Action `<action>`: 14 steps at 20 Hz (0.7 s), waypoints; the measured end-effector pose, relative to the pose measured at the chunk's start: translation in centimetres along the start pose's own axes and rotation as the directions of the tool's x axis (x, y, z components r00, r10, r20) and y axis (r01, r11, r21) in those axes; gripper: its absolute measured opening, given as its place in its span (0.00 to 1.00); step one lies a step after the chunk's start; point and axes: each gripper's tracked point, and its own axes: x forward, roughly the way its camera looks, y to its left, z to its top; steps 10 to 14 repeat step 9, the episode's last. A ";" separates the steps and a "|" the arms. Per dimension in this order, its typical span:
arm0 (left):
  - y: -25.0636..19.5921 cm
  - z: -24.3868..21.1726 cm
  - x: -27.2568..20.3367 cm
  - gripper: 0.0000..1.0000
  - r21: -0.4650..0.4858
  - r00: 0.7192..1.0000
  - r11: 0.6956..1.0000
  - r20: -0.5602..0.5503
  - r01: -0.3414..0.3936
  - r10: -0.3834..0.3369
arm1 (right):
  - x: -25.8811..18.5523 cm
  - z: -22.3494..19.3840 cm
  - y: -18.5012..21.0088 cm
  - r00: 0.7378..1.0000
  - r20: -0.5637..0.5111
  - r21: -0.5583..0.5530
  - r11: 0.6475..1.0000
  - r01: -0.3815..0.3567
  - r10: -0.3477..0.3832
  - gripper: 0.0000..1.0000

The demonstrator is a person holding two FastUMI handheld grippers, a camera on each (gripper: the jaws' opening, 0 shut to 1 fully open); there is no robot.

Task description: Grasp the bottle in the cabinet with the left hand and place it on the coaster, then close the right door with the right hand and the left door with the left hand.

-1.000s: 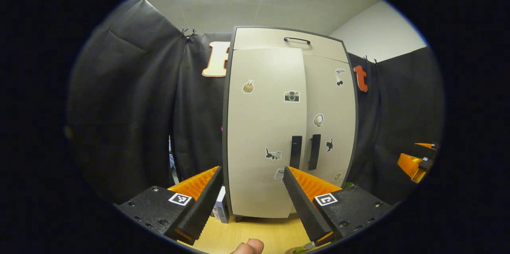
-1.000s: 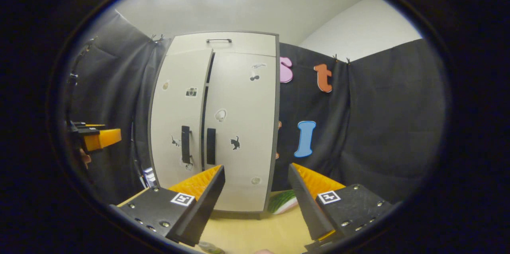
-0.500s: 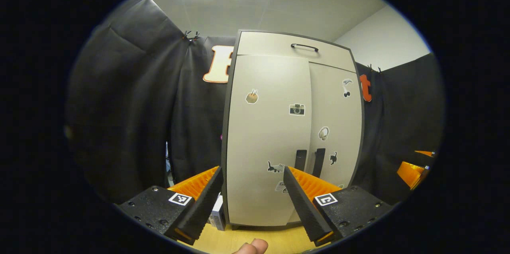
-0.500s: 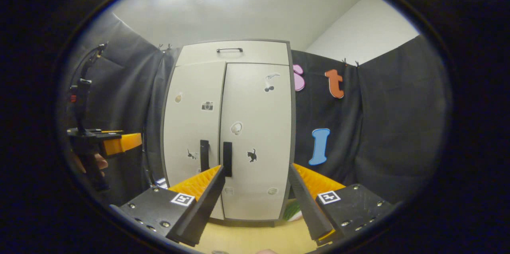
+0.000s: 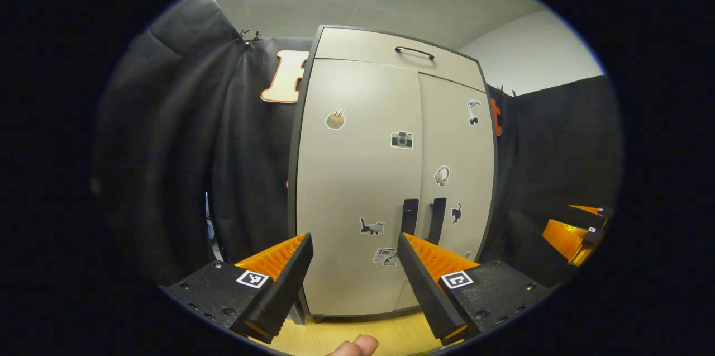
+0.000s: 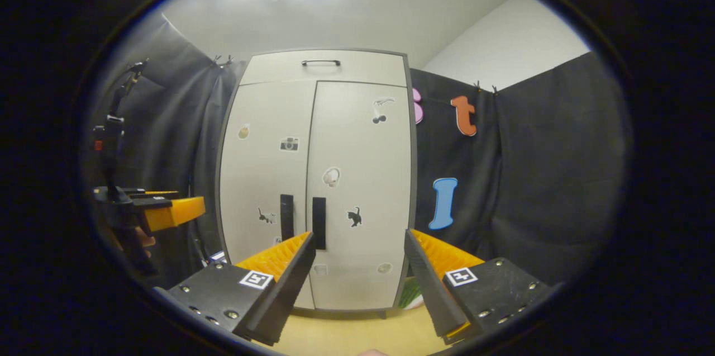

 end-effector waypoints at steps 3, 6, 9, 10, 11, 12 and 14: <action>0.0 0.0 0.2 0.96 -0.007 1.000 1.000 0.004 0.017 -0.017 | -0.1 0.0 0.0 1.000 -0.006 -0.014 1.000 0.015 -0.016 0.96; -0.5 0.3 0.4 0.96 -0.013 0.999 0.999 0.014 0.042 -0.042 | -0.2 -0.2 -0.3 0.999 -0.017 -0.014 0.999 0.041 -0.041 0.96; -0.5 0.2 0.6 0.96 -0.008 0.999 0.999 0.014 0.043 -0.043 | -0.2 -0.3 -0.3 0.998 -0.031 -0.025 0.998 0.051 -0.052 0.96; -0.5 0.2 0.6 0.96 -0.008 0.999 0.999 0.014 0.043 -0.043 | -0.2 -0.3 -0.3 0.998 -0.031 -0.025 0.998 0.051 -0.052 0.96; -0.5 0.2 0.6 0.96 -0.008 0.999 0.999 0.014 0.043 -0.043 | -0.2 -0.3 -0.3 0.998 -0.031 -0.025 0.998 0.051 -0.052 0.96; -0.5 0.2 0.6 0.96 -0.008 0.999 0.999 0.014 0.043 -0.043 | -0.2 -0.3 -0.3 0.998 -0.031 -0.025 0.998 0.051 -0.052 0.96; -0.5 0.2 0.6 0.96 -0.008 0.999 0.999 0.014 0.043 -0.043 | -0.2 -0.3 -0.3 0.998 -0.031 -0.025 0.998 0.051 -0.052 0.96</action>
